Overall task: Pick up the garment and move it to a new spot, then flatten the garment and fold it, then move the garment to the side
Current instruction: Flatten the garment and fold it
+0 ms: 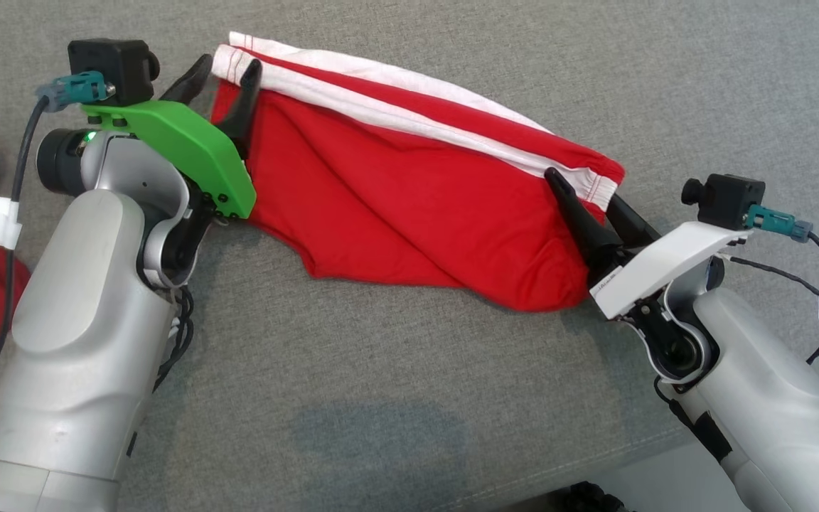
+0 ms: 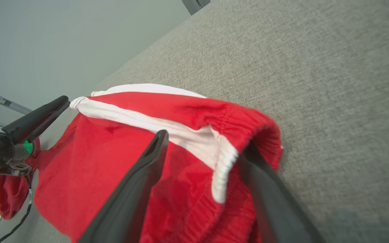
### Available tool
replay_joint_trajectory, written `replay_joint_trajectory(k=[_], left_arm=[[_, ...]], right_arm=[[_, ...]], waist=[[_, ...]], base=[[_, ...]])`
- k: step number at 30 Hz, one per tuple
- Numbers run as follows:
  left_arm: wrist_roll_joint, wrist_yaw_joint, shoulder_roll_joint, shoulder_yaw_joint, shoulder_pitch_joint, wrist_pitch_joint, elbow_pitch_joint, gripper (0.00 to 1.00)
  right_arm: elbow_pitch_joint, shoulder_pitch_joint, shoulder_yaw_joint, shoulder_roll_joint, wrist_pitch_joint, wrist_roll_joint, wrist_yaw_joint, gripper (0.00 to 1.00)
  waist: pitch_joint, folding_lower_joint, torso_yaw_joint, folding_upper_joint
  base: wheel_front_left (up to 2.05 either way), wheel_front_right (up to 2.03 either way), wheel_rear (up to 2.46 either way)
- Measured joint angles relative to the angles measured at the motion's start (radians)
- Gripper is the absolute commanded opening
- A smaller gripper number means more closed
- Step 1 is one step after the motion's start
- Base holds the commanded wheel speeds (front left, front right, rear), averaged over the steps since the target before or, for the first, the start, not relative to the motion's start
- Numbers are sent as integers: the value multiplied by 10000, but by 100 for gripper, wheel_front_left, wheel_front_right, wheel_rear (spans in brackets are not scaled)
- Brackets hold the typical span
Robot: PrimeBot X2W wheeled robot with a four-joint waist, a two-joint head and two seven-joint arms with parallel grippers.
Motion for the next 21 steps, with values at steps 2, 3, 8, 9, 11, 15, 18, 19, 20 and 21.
replay_joint_trajectory(k=[2,3,8,9,11,15,18,19,20,21], left_arm=[[0,-109,-54,-21,-35,-163,157,100],[0,-161,-84,-27,-52,-272,230,100],[-23,-339,-232,-36,-94,-591,642,100],[-73,-376,-251,-38,-91,-637,732,100],[-109,-382,-267,-46,-82,-639,861,100],[-418,-454,-311,-40,310,-637,1358,100],[-681,-514,-403,-52,856,-619,1770,100],[-731,-535,-437,-65,1004,-577,1904,100],[-777,-537,-485,-79,1132,-546,1990,100],[-819,-537,-535,-81,1220,-545,2052,100]], right_arm=[[105,-12,40,-29,-48,15,0,100],[159,-12,61,-54,-52,19,0,100],[443,0,190,-318,-184,19,0,100],[497,6,186,-374,-222,21,-2,100],[552,33,173,-431,-238,23,-2,100],[725,324,148,-679,-401,96,-12,100],[823,590,153,-736,-491,148,-12,100],[842,649,178,-736,-491,199,-12,100],[863,686,199,-736,-491,224,-12,100],[867,719,222,-736,-491,255,-12,100]], waist=[[-86,1,39,0],[-131,0,59,0],[-407,0,155,0],[-471,0,174,0],[-539,0,196,0],[-822,0,299,0],[-1053,0,380,0],[-1133,0,406,0],[-1209,0,431,0],[-1285,0,452,0]], base=[[0,0,0],[0,0,0],[0,0,0],[0,0,0],[0,0,0],[0,0,0],[0,0,0],[0,0,0],[0,0,0],[0,0,0]])
